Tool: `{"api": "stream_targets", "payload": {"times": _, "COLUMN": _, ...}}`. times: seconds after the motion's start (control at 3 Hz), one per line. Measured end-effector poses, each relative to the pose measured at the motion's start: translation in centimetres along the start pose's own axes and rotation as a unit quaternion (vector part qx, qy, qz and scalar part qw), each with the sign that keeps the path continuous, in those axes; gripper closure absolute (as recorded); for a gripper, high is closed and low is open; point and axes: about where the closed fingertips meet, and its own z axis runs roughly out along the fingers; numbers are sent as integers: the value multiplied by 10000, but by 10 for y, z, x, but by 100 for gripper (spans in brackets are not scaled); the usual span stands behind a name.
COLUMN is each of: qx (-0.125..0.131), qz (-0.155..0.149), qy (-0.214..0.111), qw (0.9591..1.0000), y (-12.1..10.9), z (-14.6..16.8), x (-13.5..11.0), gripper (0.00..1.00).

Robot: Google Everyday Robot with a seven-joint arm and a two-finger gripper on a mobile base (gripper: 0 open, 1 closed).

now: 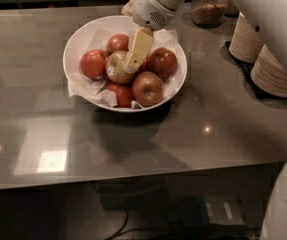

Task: Pick apple from white bowl

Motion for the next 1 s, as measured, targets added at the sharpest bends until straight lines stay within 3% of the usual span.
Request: {"api": "stream_targets", "payload": {"times": 1.0, "qx": 63, "qz": 248, "qy": -313, "qw": 9992, "y": 33, "z": -20, "x": -15, "gripper": 0}}
